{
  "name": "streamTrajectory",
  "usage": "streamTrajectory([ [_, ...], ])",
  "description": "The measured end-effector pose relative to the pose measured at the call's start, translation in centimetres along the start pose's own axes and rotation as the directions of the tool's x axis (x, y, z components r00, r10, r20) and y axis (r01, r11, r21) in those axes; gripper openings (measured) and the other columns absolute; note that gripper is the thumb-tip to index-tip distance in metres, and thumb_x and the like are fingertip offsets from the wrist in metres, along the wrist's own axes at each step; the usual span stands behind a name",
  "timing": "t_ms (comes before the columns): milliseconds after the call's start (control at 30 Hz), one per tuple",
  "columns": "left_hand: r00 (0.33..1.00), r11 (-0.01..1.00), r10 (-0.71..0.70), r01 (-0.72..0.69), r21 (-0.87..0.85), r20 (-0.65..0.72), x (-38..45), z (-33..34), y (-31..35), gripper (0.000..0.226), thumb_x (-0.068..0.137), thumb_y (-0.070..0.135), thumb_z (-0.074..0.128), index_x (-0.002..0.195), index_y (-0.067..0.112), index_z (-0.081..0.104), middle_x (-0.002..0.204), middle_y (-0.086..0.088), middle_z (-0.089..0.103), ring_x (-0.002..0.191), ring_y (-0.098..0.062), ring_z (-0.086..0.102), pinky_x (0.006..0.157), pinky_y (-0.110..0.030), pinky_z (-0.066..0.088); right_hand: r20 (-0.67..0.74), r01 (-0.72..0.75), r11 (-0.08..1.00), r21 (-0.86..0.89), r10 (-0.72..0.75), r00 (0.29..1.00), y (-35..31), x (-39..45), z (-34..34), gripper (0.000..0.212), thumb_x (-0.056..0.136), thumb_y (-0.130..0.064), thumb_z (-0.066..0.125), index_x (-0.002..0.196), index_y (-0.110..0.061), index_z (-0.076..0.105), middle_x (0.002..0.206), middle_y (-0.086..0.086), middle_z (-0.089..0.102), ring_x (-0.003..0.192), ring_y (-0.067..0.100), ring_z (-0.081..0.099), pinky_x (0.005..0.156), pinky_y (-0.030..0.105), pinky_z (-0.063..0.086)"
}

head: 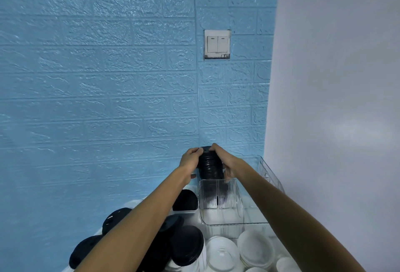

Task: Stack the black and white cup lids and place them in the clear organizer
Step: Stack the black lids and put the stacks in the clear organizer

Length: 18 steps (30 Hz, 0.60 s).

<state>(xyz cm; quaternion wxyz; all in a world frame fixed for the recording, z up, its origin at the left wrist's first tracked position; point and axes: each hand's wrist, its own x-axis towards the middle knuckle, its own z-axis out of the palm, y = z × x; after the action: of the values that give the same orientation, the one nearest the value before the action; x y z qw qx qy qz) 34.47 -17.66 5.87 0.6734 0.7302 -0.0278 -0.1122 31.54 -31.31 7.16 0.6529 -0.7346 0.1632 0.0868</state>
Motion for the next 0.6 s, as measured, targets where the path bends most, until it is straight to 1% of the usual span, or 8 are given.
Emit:
streamTrajectory([
  [33,1.0,1.0,-0.001,0.001,-0.008,0.006,0.0,-0.1,0.0,0.023,0.105,0.039,0.053,0.124,0.029,0.06,0.123,-0.002,0.064,0.11,-0.023,0.059,0.096,-0.045,0.051,0.006,0.007,0.999,0.037,-0.007,1.0,0.2,0.6,0.1,0.042,0.091,-0.051,0.054,0.095,-0.01,0.065,0.084,0.013,0.068,0.082,0.027,0.068,0.09,0.045,0.06],
  [67,1.0,1.0,0.001,-0.001,-0.02,0.01,0.1,-0.2,0.0,0.023,0.105,0.039,0.053,0.125,0.028,0.059,0.121,-0.001,0.064,0.106,-0.021,0.06,0.087,-0.041,0.053,0.016,0.018,0.998,0.058,-0.018,1.0,0.3,1.0,0.2,0.044,0.091,-0.052,0.056,0.097,-0.01,0.067,0.083,0.013,0.072,0.083,0.027,0.07,0.091,0.044,0.06],
  [100,1.0,0.999,0.006,-0.006,-0.031,0.009,0.1,-0.2,0.0,0.024,0.105,0.038,0.053,0.125,0.027,0.059,0.118,0.0,0.064,0.101,-0.02,0.06,0.078,-0.037,0.052,0.019,0.032,0.998,0.057,-0.033,0.999,0.4,1.2,0.2,0.045,0.091,-0.053,0.056,0.098,-0.01,0.069,0.08,0.011,0.074,0.08,0.025,0.073,0.085,0.041,0.062],
  [167,1.0,0.998,0.019,-0.019,-0.056,0.002,0.1,-0.1,0.1,0.024,0.106,0.038,0.052,0.126,0.026,0.058,0.109,0.003,0.064,0.093,-0.017,0.06,0.067,-0.032,0.048,0.01,0.055,0.997,0.052,-0.056,0.998,0.3,1.1,0.2,0.043,0.094,-0.053,0.056,0.097,-0.012,0.069,0.069,0.006,0.075,0.065,0.018,0.074,0.062,0.029,0.06],
  [233,1.0,0.997,0.024,-0.024,-0.071,-0.003,0.1,-0.1,0.1,0.025,0.106,0.037,0.051,0.127,0.026,0.058,0.106,0.005,0.064,0.091,-0.016,0.06,0.066,-0.031,0.047,-0.006,0.068,0.996,0.061,-0.068,0.998,0.3,1.0,0.3,0.041,0.095,-0.052,0.055,0.096,-0.013,0.068,0.065,0.004,0.074,0.057,0.015,0.072,0.05,0.023,0.055],
  [400,0.999,0.995,0.034,-0.034,-0.092,-0.006,0.2,0.0,-0.1,0.028,0.106,0.038,0.052,0.13,0.025,0.058,0.108,0.004,0.065,0.093,-0.017,0.061,0.067,-0.031,0.048,-0.018,0.122,0.989,0.084,-0.12,0.993,0.5,1.3,0.3,0.04,0.095,-0.05,0.056,0.1,-0.013,0.069,0.072,0.005,0.075,0.06,0.016,0.072,0.05,0.023,0.055],
  [500,0.999,0.993,0.039,-0.041,-0.114,-0.019,0.3,0.2,-0.2,0.028,0.105,0.038,0.053,0.13,0.026,0.059,0.106,0.005,0.066,0.089,-0.015,0.061,0.066,-0.031,0.047,-0.05,0.126,0.99,0.06,-0.123,0.991,0.4,1.2,0.5,0.048,0.091,-0.054,0.058,0.11,-0.011,0.07,0.088,0.009,0.075,0.073,0.02,0.073,0.059,0.026,0.058],
  [600,0.998,0.989,0.05,-0.054,-0.14,-0.032,0.4,0.2,-0.3,0.029,0.105,0.038,0.054,0.13,0.027,0.059,0.11,0.003,0.068,0.089,-0.014,0.062,0.067,-0.031,0.047,-0.072,0.144,0.989,0.03,-0.141,0.987,0.4,1.6,0.5,0.06,0.083,-0.061,0.061,0.116,-0.012,0.07,0.102,0.012,0.076,0.091,0.025,0.074,0.085,0.037,0.061],
])
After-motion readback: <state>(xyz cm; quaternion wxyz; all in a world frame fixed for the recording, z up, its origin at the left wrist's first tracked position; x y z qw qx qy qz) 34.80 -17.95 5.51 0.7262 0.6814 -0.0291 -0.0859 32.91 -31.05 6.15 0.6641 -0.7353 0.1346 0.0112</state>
